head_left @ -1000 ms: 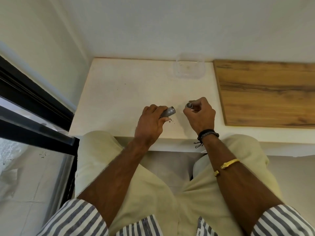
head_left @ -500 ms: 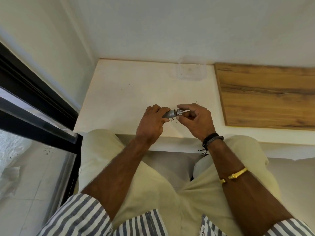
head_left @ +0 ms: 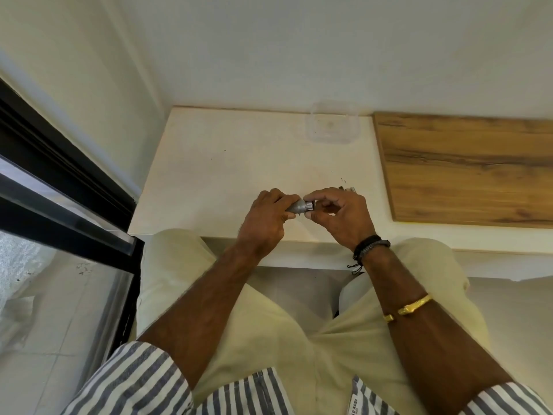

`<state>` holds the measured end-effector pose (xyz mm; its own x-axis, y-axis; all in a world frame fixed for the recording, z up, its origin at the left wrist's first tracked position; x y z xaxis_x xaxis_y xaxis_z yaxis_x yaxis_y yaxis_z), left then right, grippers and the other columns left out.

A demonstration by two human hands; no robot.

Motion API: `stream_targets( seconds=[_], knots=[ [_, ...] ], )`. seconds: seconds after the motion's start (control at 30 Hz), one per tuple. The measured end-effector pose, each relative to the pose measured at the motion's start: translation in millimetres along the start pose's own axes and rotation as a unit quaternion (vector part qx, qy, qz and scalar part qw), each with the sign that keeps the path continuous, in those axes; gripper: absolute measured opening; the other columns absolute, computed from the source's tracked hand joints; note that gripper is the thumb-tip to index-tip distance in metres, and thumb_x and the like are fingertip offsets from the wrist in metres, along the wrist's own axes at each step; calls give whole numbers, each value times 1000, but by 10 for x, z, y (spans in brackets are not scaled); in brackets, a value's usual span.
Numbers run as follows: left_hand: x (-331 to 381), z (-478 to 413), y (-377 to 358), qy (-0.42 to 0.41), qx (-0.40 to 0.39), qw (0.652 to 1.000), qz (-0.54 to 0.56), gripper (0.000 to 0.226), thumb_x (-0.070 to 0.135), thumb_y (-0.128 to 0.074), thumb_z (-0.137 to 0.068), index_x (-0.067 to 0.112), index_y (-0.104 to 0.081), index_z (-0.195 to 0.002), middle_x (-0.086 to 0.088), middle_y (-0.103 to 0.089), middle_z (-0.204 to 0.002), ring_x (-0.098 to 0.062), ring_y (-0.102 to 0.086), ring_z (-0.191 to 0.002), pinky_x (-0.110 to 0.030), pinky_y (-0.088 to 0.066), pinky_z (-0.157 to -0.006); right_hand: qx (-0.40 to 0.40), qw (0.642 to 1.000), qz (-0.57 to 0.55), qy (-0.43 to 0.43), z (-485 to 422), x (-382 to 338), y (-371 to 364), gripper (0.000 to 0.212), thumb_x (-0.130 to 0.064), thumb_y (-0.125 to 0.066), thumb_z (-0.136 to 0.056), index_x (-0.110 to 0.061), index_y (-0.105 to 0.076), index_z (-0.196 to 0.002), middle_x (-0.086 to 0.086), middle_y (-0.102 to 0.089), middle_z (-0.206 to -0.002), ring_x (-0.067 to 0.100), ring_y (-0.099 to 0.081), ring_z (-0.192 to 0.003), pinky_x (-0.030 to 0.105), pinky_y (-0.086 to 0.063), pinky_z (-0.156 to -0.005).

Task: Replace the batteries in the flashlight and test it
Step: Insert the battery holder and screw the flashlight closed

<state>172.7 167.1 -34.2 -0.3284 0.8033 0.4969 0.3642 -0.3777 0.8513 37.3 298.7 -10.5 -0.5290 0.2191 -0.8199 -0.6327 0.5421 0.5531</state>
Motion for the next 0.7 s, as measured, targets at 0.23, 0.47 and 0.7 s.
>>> stream_targets(
  seconds=[0.23,0.47,0.7],
  knots=[
    [-6,-2,19,-11,-5,1000,-4,37,3,-58,-94,15,-61,-129,-10,-63,-111,-22,-48,-95,-29,-39,-81,0,1000,-2,0,4,-12,15,30,-5,-83,-80,-13,-77,-108,-11,-71,-91,-10,-64,-84,2,-46,-83],
    [41,3,79,-21,12,1000,1,35,2,-60,-93,13,-63,-127,-11,-62,-110,-25,-49,-98,-29,-38,-81,4,999,-31,-41,2,-13,1,25,-26,-78,-87,-10,-76,-107,2,-77,-83,7,-72,-71,11,-56,-71],
    [76,31,96,-38,25,999,3,34,4,-61,-93,10,-63,-126,-11,-63,-107,-27,-52,-95,-33,-43,-80,21,994,13,-110,-1,-41,-75,46,-55,-56,-96,-16,-69,-75,-4,-68,-55,5,-61,-41,17,-54,-48]
  ],
)
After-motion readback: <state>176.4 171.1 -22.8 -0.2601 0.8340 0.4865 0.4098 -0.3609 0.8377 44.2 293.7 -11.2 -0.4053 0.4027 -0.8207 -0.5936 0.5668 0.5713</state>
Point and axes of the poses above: each hand's wrist, its own z-axis away from the middle knuckle, its own y-axis out of the back of the hand, x = y × z, the point moved 1 cm from there along -z, towards the middle knuckle
